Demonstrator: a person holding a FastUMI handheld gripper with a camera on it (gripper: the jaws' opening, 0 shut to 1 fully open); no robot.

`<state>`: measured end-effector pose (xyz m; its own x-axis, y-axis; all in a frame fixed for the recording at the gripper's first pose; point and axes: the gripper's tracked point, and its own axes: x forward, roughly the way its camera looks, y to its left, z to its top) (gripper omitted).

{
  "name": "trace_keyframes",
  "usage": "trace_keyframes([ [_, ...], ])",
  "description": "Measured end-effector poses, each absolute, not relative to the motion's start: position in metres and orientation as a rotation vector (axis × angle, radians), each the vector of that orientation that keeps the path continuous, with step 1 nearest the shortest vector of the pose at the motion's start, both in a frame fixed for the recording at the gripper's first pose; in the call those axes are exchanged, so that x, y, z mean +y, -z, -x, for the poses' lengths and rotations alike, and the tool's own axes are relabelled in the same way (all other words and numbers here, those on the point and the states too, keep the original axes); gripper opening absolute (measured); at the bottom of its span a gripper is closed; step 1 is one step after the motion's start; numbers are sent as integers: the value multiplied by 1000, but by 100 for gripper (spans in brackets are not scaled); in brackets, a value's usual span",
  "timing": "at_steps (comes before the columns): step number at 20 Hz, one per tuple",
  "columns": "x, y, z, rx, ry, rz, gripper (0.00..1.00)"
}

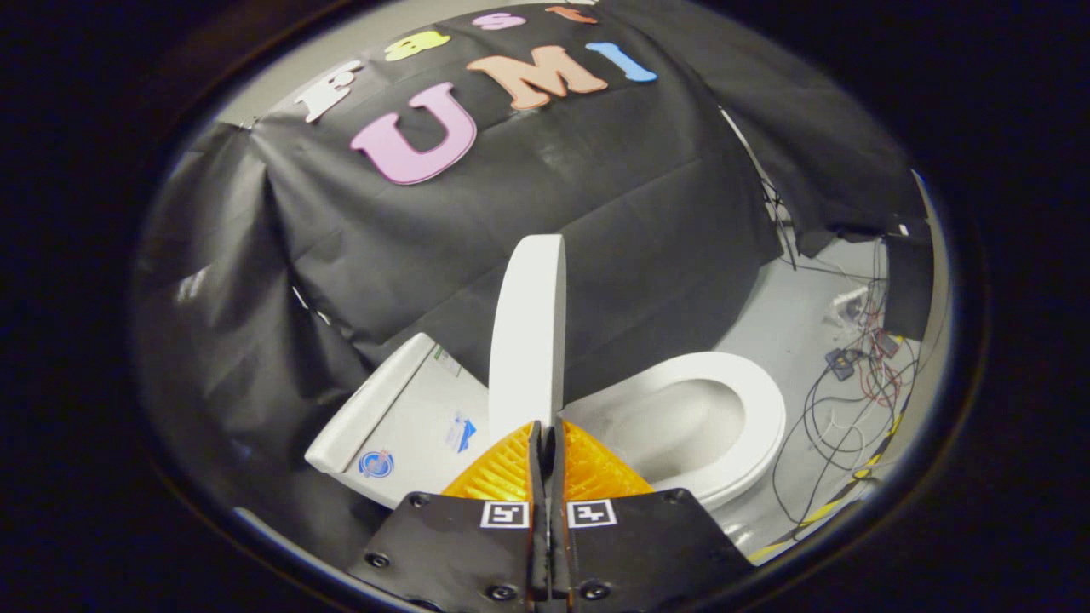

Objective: Open the toilet lid.

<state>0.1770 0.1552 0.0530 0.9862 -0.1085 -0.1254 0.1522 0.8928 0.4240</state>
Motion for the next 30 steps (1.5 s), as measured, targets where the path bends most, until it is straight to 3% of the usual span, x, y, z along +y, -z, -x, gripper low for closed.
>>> trace_keyframes([
  [30,302,-94,-218,95,-34,-155,2],
])
